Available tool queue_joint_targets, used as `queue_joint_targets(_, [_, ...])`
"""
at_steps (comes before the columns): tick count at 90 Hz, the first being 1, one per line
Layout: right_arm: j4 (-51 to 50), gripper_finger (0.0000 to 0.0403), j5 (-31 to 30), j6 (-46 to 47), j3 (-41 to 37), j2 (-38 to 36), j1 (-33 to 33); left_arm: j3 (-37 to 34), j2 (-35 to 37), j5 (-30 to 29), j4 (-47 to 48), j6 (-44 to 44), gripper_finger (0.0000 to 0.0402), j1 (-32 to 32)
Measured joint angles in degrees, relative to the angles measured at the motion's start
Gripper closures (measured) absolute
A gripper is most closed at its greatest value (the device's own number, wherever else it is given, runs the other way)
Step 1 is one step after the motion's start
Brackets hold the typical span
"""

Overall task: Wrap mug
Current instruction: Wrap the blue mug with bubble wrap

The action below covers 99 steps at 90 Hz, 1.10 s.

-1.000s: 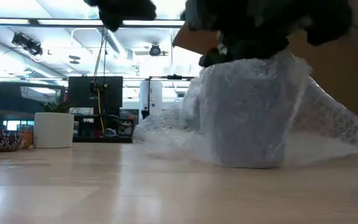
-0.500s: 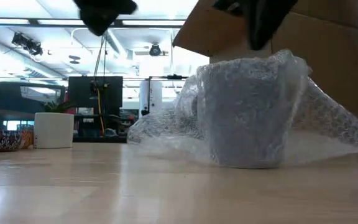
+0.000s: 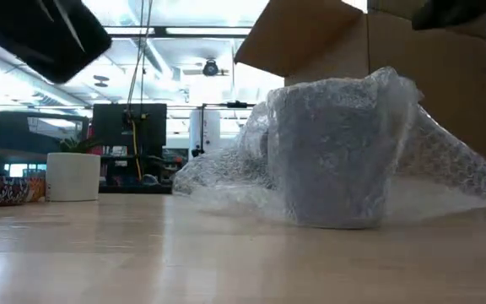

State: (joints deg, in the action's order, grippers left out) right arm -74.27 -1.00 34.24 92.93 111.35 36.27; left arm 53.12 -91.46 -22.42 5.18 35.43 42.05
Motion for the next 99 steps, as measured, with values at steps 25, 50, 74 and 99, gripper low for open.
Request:
queue_joint_targets(25, [9.02,0.0403,-11.01,-5.73,-5.1,0.09,-3.27,0.0,-0.76,-0.22,-1.3,1.04,0.0324,-0.37])
queue_joint_targets(50, [26.75,0.0403,-12.71,-13.88,-5.43,0.09,-6.35,0.0,-0.76,-4.91,-1.5,-1.36,0.0324,-0.81])
queue_joint_targets(74, [40.43,0.0403,-12.9,-20.42,-5.43,0.09,-8.3,0.0,-0.76,-6.29,0.5,-2.23,0.0324,-0.81])
queue_joint_targets(99, [19.36,0.0403,-14.66,-15.99,0.78,-3.68,-5.8,0.0,-0.76,-6.18,8.9,3.84,0.0324,-0.75])
